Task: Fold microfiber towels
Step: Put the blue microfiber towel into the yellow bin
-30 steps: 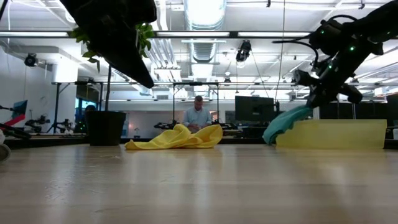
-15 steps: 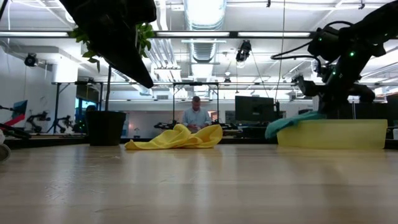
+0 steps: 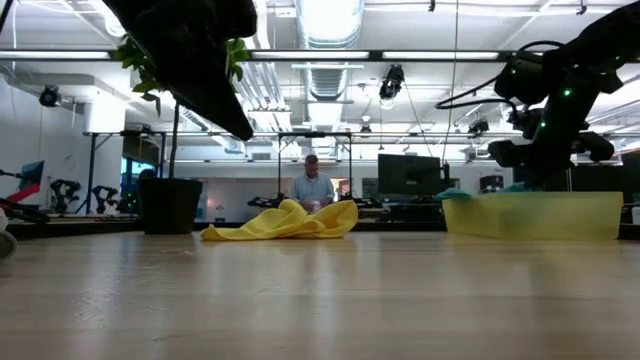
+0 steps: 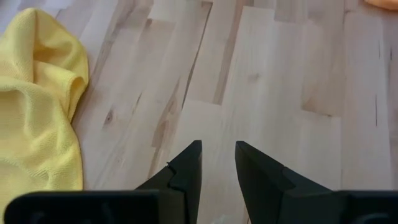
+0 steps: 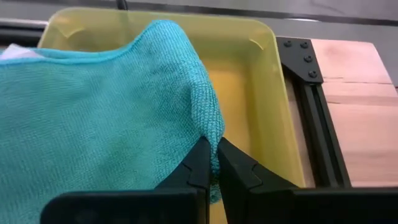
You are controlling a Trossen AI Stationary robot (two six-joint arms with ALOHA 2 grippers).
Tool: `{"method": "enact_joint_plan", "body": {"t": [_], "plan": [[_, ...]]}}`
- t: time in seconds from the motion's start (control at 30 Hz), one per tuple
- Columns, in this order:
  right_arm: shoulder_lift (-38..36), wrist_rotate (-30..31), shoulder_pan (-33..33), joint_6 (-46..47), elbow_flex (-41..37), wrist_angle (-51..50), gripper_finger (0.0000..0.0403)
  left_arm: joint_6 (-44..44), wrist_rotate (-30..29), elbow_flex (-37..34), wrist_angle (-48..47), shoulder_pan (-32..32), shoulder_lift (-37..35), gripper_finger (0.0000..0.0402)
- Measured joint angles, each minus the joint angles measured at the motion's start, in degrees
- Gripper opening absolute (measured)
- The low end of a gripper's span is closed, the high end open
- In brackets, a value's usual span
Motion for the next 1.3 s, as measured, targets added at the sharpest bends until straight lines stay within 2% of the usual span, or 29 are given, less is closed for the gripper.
{"method": "enact_joint_plan", "body": {"t": [0.5,0.67,0.77,1.0,1.3], "plan": [[4.8,-1.0,0.0,-5.2,0.0,-0.6,0.0012,0.1,0.1,0.7,-0.1,0.1,0.0,0.0083],[4.8,-4.0,0.0,-5.2,0.0,-4.7,0.0012,0.0,0.1,0.7,0.2,0.1,0.0,0.0083],[4.8,-4.1,0.0,-5.1,0.2,-8.8,0.0012,0.0,0.1,0.7,1.2,0.1,0.0,0.0083],[5.1,-4.2,0.0,-6.5,3.4,-10.8,0.0012,0.1,0.1,0.6,1.5,0.2,0.0,0.0083],[7.1,-8.5,0.0,1.6,5.6,-11.9,0.0014,0.1,0.0,0.5,1.8,0.2,0.0,0.0083]]}}
